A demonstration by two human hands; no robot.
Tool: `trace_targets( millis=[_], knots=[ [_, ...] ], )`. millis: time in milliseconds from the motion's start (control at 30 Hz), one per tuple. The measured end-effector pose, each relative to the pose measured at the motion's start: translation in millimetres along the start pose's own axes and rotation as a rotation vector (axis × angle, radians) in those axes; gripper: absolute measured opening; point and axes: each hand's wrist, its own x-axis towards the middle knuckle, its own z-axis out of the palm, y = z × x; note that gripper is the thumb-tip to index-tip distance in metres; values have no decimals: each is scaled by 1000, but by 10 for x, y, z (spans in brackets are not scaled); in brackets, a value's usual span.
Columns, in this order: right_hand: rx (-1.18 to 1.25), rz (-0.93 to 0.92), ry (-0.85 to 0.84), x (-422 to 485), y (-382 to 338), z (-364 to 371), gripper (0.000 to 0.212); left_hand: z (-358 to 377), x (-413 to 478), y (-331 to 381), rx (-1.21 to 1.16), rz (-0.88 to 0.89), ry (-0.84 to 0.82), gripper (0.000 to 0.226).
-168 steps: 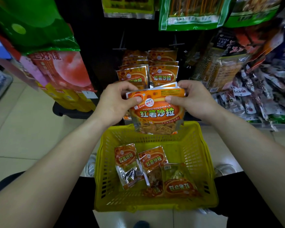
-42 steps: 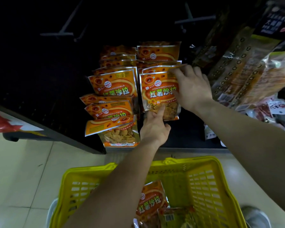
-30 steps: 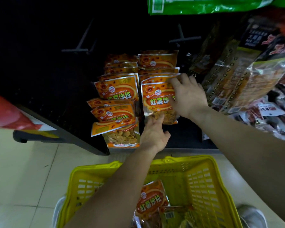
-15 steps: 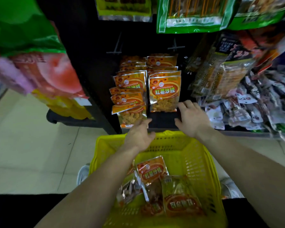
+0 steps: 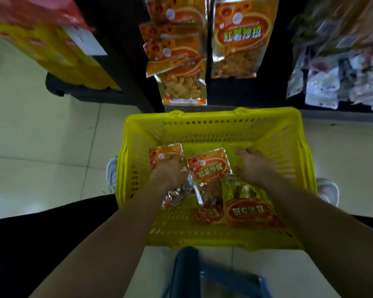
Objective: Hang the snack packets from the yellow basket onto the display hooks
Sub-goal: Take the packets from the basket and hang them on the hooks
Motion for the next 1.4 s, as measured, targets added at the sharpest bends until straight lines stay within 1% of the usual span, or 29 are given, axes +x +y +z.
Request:
trace_targets(
  millis=[67, 167, 200, 300, 400, 500, 567, 600, 700, 767, 833, 867, 933, 1033, 1100, 1133, 1167, 1200, 1233, 1267, 1300, 1367, 1400],
  knots=[
    [-8, 38, -92, 126, 42, 162, 66, 141, 130, -80, 12, -19, -24, 69],
    [-47, 33, -244, 329, 130, 438, 83, 331, 275, -159, 89, -21, -61, 81],
    [-56, 31, -285, 366, 151, 510, 83, 380, 308, -187, 109, -21, -57, 82],
    [-93, 14, -376, 358, 173, 562, 67, 468, 365, -220, 127, -76, -49, 89],
    [-146, -30, -421, 399, 267, 589, 70, 508, 390, -208, 143, -127, -37, 95],
    [-119, -1, -460, 353, 290, 567, 67, 528, 375, -232, 190, -125, -46, 93],
    [5, 13, -415, 307, 297, 530, 59, 544, 344, -259, 193, -99, -71, 89],
    [100, 32, -358, 283, 298, 511, 57, 553, 329, -278, 185, -79, -76, 85],
    [371, 156, -117, 259, 300, 449, 69, 550, 295, -317, 155, -35, -113, 79],
    [470, 210, 37, 261, 283, 404, 68, 521, 305, -321, 125, -11, -104, 72],
    [490, 250, 119, 259, 256, 365, 64, 485, 347, -320, 16, -30, -52, 57],
    [479, 262, 121, 253, 246, 364, 63, 453, 357, -304, -75, -44, -33, 51],
    [409, 286, 81, 237, 236, 398, 69, 383, 341, -248, -207, -70, -32, 48],
    [217, 295, 22, 195, 222, 494, 76, 362, 326, -177, -252, -46, -57, 48],
    [114, 249, 54, 170, 189, 548, 74, 404, 327, -119, -265, -28, -68, 48],
    [86, 200, 87, 160, 156, 551, 67, 426, 339, -79, -275, -9, -60, 45],
    [55, 124, 110, 168, 136, 564, 60, 436, 356, -27, -276, 23, -40, 42],
    [8, 28, 111, 191, 120, 581, 55, 445, 399, 31, -269, 48, -20, 43],
    [-47, -76, 77, 199, 93, 595, 53, 447, 442, 81, -259, 69, -5, 52],
    [-97, -173, 15, 212, 66, 634, 57, 431, 481, 127, -243, 73, 0, 64],
    [-141, -229, -60, 229, 41, 676, 62, 424, 541, 171, -249, 62, -6, 73],
    [-170, -246, -168, 262, -11, 800, 73, 430, 666, 238, -315, 3, -55, 82],
    [-151, -226, -180, 277, -38, 869, 78, 472, 737, 241, -333, -21, -78, 85]
  ],
)
